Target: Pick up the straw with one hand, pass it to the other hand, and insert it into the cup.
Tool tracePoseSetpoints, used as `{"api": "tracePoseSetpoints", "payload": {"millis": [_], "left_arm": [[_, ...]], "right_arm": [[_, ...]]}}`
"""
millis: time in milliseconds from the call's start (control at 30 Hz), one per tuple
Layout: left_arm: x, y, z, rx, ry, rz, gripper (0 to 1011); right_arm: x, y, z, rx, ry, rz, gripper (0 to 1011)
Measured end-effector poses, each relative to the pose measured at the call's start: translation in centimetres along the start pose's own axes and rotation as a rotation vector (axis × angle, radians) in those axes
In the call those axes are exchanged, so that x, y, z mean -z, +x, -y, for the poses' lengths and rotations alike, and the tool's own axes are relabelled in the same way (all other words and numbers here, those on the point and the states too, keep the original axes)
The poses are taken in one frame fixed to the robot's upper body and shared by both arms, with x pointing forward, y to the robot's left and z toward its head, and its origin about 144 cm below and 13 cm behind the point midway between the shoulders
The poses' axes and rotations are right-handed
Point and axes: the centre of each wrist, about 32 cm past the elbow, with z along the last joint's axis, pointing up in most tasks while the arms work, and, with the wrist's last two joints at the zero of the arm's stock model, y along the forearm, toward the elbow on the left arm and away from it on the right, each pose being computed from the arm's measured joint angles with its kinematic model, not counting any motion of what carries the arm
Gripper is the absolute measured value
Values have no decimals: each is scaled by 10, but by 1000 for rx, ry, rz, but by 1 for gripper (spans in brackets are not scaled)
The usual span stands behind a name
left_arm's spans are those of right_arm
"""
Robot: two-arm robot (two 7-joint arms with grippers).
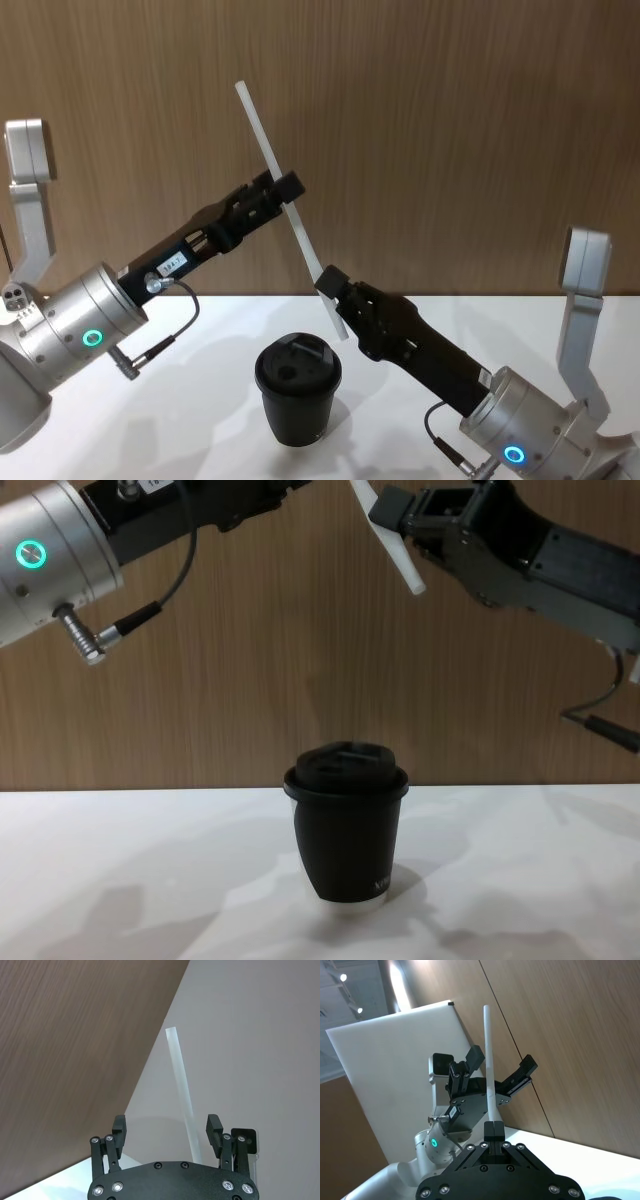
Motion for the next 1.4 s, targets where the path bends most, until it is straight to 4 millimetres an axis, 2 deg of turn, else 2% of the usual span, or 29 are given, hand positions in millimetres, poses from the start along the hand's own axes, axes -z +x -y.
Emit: {"api": "tracePoseSetpoints", "payload": {"millis": [433, 633, 700, 733, 867, 900, 933, 967, 1133, 1167, 1200, 1233, 1267, 1367, 1400], "left_arm": [[3, 4, 6, 13, -22, -41, 1003], [4, 4, 8, 19, -23, -48, 888], [4, 4, 9, 22, -23, -49, 802], [4, 4, 9, 22, -23, -50, 802], [5, 4, 10, 26, -25, -49, 686], [5, 4, 10, 27, -27, -48, 628], [5, 4, 10, 28, -28, -48, 628], [6, 4, 10, 29, -29, -48, 570], [7, 5, 11, 32, -31, -46, 404], [7, 5, 11, 32, -32, -46, 404], [7, 5, 11, 33, -33, -45, 338], [7, 5, 11, 33, -33, -45, 327], [8, 5, 11, 33, -34, -44, 258], [8, 5, 11, 33, -34, -43, 201], [8, 5, 11, 33, -35, -42, 153]], "right_arm": [[0, 0, 0, 0, 0, 0, 0], [0, 0, 0, 0, 0, 0, 0], [0, 0, 0, 0, 0, 0, 0], [0, 0, 0, 0, 0, 0, 0], [0, 0, 0, 0, 0, 0, 0], [0, 0, 0, 0, 0, 0, 0], [0, 0, 0, 0, 0, 0, 0], [0, 0, 0, 0, 0, 0, 0], [0, 0, 0, 0, 0, 0, 0], [0, 0, 0, 0, 0, 0, 0], [0, 0, 0, 0, 0, 0, 0], [0, 0, 0, 0, 0, 0, 0], [0, 0, 0, 0, 0, 0, 0], [0, 0, 0, 0, 0, 0, 0], [0, 0, 0, 0, 0, 0, 0]]}}
